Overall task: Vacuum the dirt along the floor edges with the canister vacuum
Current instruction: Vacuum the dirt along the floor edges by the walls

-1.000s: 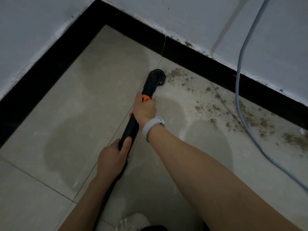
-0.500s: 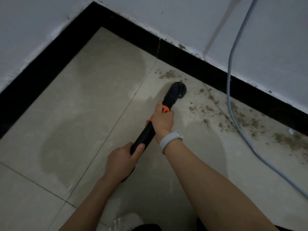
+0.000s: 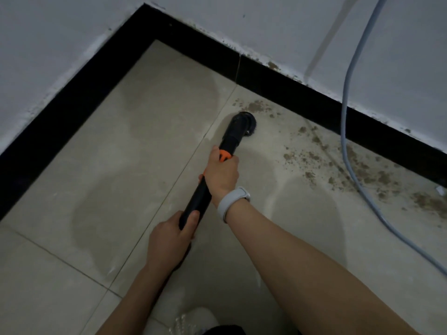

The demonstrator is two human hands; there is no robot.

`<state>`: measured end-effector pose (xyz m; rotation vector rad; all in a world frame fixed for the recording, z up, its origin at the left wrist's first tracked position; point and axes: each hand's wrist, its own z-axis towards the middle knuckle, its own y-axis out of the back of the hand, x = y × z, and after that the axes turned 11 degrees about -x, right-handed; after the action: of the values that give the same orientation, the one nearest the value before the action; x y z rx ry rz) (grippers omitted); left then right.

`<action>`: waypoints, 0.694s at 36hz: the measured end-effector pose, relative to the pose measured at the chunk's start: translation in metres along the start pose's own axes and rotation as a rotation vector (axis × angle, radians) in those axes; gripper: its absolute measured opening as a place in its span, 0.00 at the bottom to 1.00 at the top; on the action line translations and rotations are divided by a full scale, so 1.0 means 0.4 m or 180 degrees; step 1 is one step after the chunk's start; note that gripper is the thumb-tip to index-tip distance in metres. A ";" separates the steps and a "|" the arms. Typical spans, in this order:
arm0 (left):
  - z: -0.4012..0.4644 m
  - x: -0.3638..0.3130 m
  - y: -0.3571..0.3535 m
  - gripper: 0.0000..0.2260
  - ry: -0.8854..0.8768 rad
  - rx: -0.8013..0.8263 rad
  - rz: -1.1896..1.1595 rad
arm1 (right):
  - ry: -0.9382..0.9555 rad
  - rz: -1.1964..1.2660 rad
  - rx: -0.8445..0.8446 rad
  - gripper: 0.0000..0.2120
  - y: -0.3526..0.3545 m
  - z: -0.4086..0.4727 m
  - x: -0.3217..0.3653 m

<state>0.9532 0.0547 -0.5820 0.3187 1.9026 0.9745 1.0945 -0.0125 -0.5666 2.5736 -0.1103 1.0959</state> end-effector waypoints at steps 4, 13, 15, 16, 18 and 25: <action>0.022 0.005 0.006 0.30 0.0111 -0.0096 -0.0070 | 0.0111 -0.0156 0.0100 0.20 -0.047 0.001 0.014; 0.117 -0.035 -0.003 0.32 0.0061 -0.0127 -0.0206 | 0.0183 -0.0261 0.0147 0.22 -0.093 0.052 0.110; 0.131 -0.042 -0.008 0.31 0.0069 -0.0102 -0.0179 | 0.0163 -0.0277 0.0145 0.22 -0.093 0.062 0.122; 0.135 -0.045 -0.010 0.31 0.0054 -0.0097 -0.0162 | 0.0153 -0.0264 0.0151 0.22 -0.090 0.064 0.126; 0.135 -0.051 -0.013 0.31 0.0011 -0.0093 -0.0146 | 0.0131 -0.0241 0.0149 0.22 -0.086 0.072 0.124; 0.117 -0.068 -0.027 0.26 -0.0054 0.0020 -0.0080 | 0.0010 -0.0162 0.0011 0.20 -0.048 0.095 0.105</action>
<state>1.0082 0.0553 -0.5841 0.3049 1.8904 0.9466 1.1537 -0.0047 -0.5665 2.5629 -0.0418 1.0826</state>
